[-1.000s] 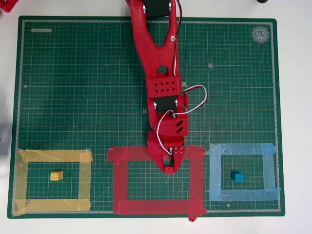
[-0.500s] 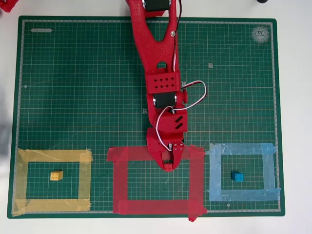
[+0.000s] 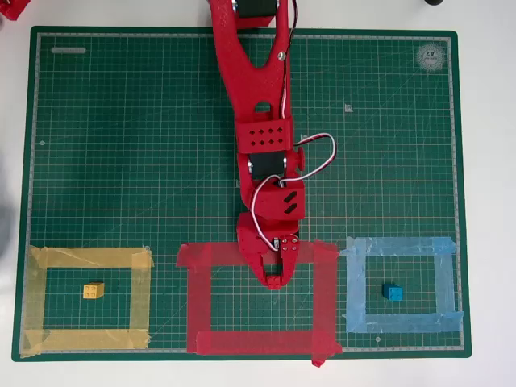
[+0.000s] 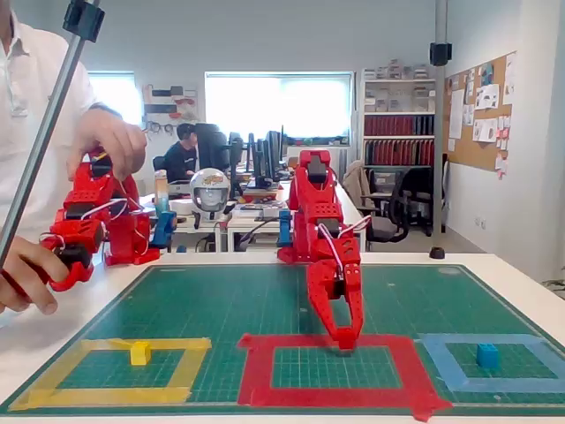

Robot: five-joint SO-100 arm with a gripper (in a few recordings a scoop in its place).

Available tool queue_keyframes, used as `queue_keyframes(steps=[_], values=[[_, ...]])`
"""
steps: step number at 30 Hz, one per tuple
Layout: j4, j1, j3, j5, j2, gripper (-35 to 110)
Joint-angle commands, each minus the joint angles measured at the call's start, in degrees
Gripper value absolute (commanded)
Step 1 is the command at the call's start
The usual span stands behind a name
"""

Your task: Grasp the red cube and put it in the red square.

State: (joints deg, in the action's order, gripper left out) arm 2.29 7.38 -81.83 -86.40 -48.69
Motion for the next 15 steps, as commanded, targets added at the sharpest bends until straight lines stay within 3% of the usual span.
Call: queue_keyframes(steps=[1, 15], values=[[-2.55, -0.26, -1.32, -0.62, -6.86, 11], [-2.55, -0.35, -4.22, -0.62, -8.88, 13]])
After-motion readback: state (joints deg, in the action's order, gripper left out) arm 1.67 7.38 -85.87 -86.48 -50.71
